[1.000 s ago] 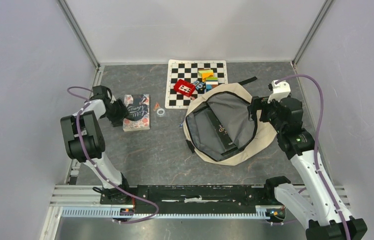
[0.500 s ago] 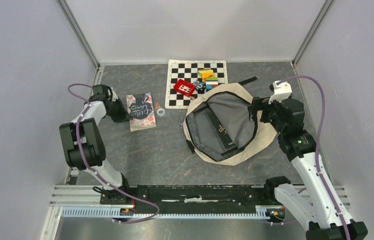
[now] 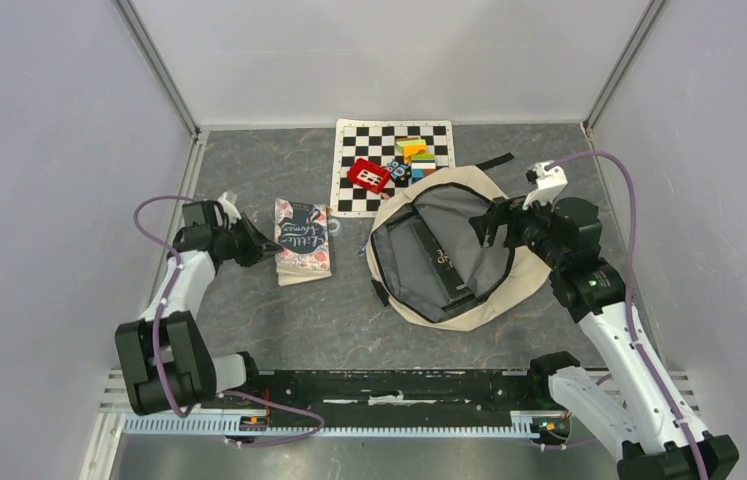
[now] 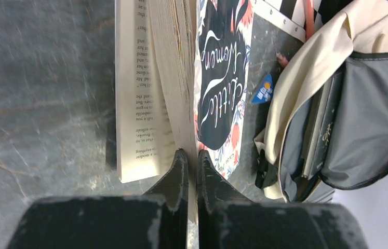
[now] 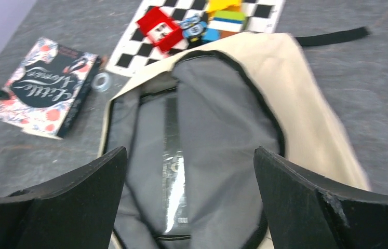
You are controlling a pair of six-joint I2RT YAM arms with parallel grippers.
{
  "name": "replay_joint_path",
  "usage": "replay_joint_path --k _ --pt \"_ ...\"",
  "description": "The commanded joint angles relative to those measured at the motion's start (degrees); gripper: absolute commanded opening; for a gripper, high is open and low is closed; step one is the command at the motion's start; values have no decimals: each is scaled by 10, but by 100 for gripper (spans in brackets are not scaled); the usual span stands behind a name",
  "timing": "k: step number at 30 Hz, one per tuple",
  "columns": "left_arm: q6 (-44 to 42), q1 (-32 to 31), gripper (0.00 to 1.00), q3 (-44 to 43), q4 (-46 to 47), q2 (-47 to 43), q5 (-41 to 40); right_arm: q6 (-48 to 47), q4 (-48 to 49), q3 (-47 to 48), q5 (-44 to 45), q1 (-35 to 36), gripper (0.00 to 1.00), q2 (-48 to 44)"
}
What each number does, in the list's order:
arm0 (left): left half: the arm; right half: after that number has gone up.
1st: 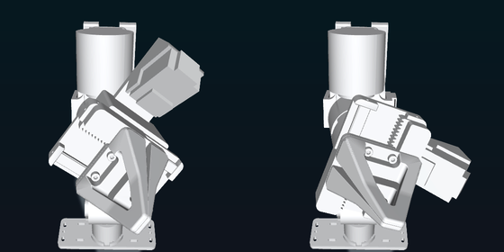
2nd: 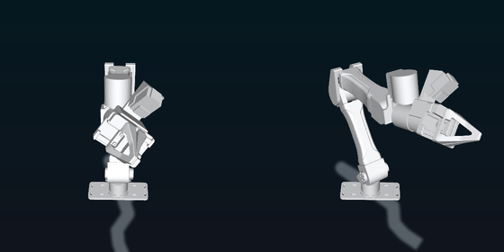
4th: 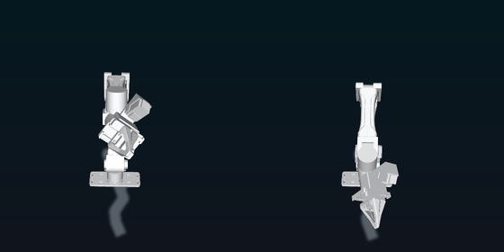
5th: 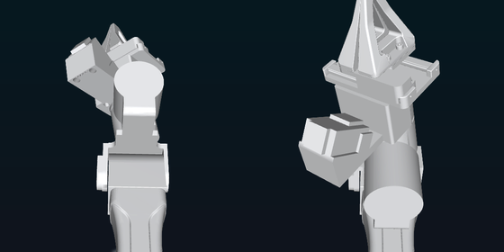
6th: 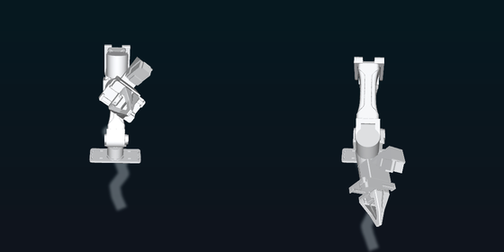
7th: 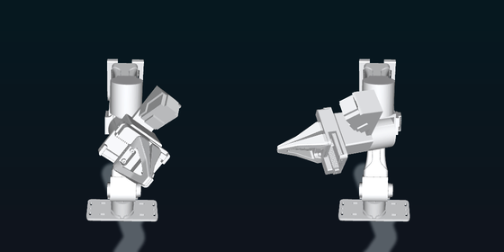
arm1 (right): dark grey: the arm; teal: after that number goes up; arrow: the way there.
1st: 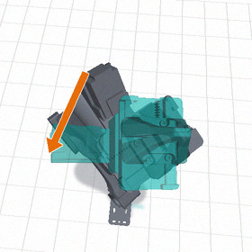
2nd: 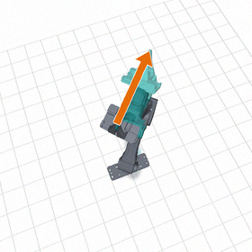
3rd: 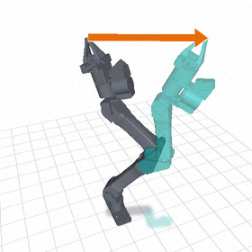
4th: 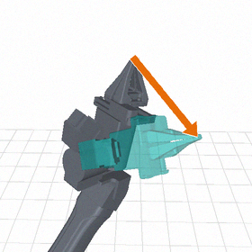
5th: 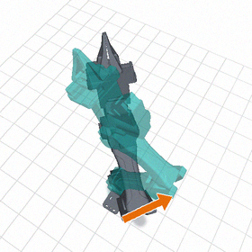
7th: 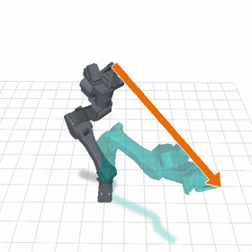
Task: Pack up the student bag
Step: Pick up the book from the center of the board.
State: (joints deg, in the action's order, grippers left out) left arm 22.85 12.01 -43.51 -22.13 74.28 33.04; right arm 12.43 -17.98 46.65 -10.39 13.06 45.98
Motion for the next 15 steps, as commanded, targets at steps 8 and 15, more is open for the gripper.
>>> replay_joint_path --k 8,15 --pt "116 -27 2 101 1 -186 59 108 121 -13 61 215 93 81" --pt "189 -28 2 130 -6 -286 73 222 262 -50 100 327 93 152"
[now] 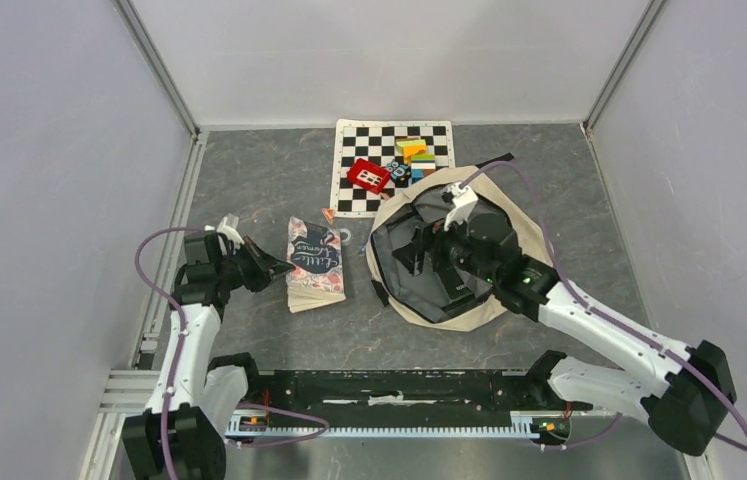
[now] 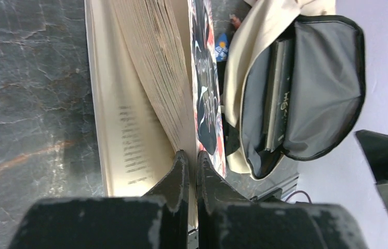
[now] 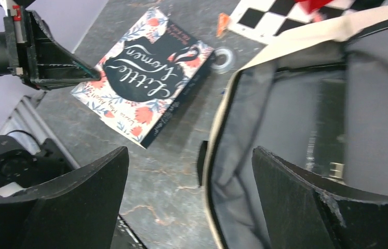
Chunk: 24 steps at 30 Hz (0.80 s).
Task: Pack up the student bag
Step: Pick up the book from the center of the board.
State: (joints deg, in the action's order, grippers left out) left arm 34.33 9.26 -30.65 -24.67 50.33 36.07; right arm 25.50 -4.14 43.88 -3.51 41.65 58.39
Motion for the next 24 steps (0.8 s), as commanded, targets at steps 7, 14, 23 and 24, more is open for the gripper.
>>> replay_joint_path --k 7,14,23,24 --pt "142 0 2 22 46 -96 59 219 248 -49 -2 98 93 113" --pt "171 0 2 32 68 -124 76 333 324 -95 6 133 94 158" --pt "183 0 2 38 72 -129 94 399 375 -83 -22 140 94 232" --pt "186 0 2 38 72 -131 94 405 389 -83 -27 140 94 238"
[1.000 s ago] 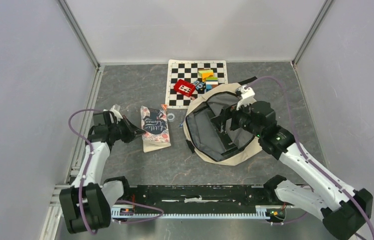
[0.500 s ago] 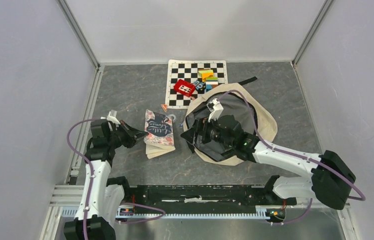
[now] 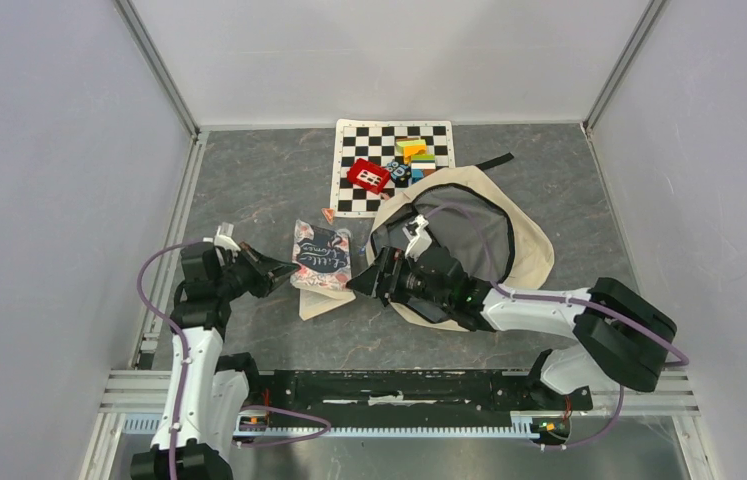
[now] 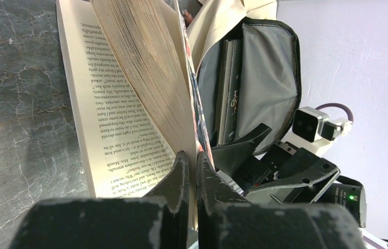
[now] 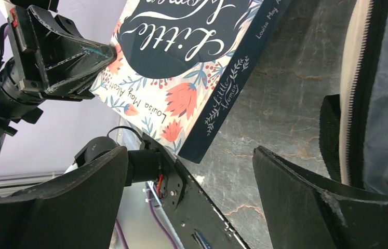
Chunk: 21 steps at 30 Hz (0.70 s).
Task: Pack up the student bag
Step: Pick up the book from the center of the board.
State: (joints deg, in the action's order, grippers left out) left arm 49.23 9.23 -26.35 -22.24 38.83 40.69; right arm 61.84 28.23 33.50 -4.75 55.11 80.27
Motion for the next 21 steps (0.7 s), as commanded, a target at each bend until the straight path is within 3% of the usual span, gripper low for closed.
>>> replay_joint_path --k 1,13,21 --pt "38 0 2 -5 47 -20 49 52 77 22 -21 5 94 27" --pt "43 0 2 -6 47 -27 61 75 99 98 -53 9 92 102" --pt "60 0 2 2 70 -31 71 109 139 94 -55 13 90 134"
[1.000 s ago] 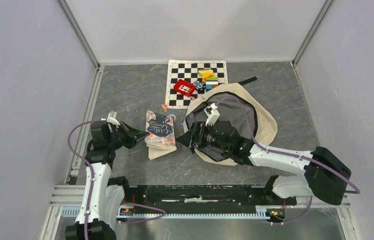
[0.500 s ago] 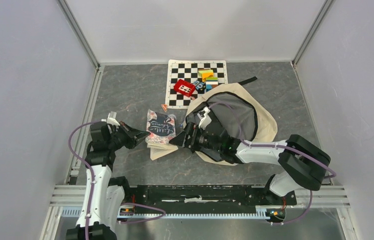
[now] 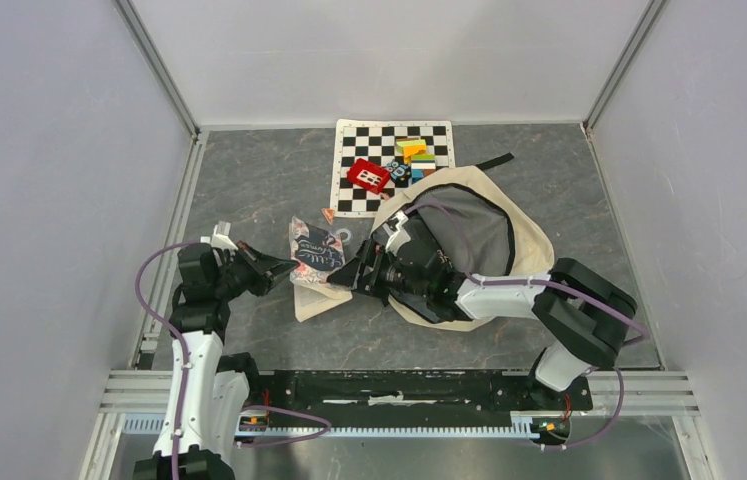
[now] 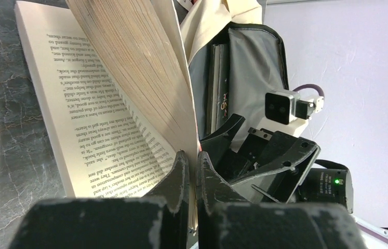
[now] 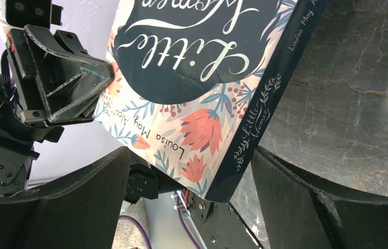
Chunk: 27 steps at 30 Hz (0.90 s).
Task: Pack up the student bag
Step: Pick up the book from the center of the board.
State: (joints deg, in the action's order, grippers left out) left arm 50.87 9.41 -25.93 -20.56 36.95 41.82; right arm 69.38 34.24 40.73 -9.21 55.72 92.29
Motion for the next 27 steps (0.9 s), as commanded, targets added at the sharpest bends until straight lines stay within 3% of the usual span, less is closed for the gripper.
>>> replay_joint_path --k 1,8,21,27 --pt "48 -2 2 1 60 -13 61 39 99 23 -17 8 89 22" --pt "61 -2 2 -8 83 -12 65 80 128 41 -27 10 87 47" --pt "63 -2 2 -7 114 -22 55 215 254 -57 17 16 92 31" --pt "122 -2 2 9 188 -35 41 247 282 -77 27 24 94 33"
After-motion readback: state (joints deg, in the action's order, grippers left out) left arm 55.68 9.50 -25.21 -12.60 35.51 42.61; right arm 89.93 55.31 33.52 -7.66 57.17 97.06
